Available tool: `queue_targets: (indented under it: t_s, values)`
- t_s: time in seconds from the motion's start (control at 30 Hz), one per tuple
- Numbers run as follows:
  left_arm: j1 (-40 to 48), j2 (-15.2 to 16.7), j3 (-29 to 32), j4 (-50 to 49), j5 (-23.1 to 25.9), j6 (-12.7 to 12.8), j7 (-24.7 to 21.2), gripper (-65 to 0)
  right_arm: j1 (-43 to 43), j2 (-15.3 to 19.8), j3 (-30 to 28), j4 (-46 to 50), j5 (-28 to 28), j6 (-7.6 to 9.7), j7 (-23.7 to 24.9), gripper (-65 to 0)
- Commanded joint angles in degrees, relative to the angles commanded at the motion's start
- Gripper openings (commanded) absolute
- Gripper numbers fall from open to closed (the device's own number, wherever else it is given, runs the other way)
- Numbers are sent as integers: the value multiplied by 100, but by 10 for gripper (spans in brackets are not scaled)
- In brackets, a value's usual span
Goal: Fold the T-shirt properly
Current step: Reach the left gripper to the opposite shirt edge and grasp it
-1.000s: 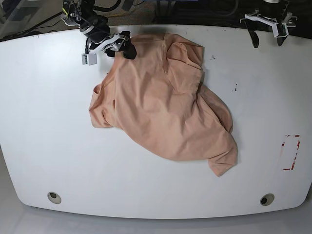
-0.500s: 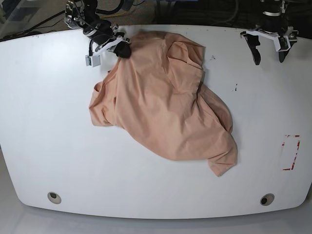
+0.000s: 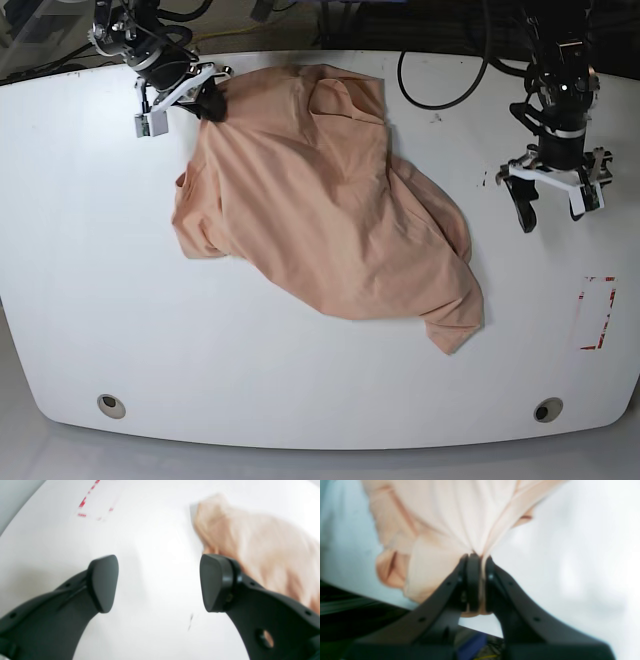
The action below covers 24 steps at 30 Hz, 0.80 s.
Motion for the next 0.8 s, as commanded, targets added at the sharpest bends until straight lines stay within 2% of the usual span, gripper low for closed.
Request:
queue_targets:
  t_s: [0.1, 0.23, 0.5, 0.57, 0.63, 0.73, 0.8]
  values:
    - [-571, 79, 26, -334, 0, 0, 325, -178, 0, 0, 237, 0, 0, 211, 0, -650]
    - [-1204, 264, 26, -1064, 0, -9, 448, -176, 0, 35, 440, 0, -26, 308, -132, -650]
    - [-2092, 290, 299, -2549, -53, -26, 431, -174, 26, 105, 501, -9, -26, 387, -237, -650]
    - [-2347, 404, 308, -2980, -53, -26, 422, -174, 44, 88, 501, -18, -26, 387, -237, -650]
    - [-2514, 475, 308, -3253, -53, -132, 422, -174, 44, 88, 501, -26, -26, 387, -237, -650]
    - [-2725, 589, 325, -3569, -35, -519, 422, -178, 53, 79, 484, -26, -26, 387, -237, -650]
    - [-2892, 695, 325, -3842, -18, -598, 422, -178, 123, 70, 484, -26, -26, 387, -237, -650]
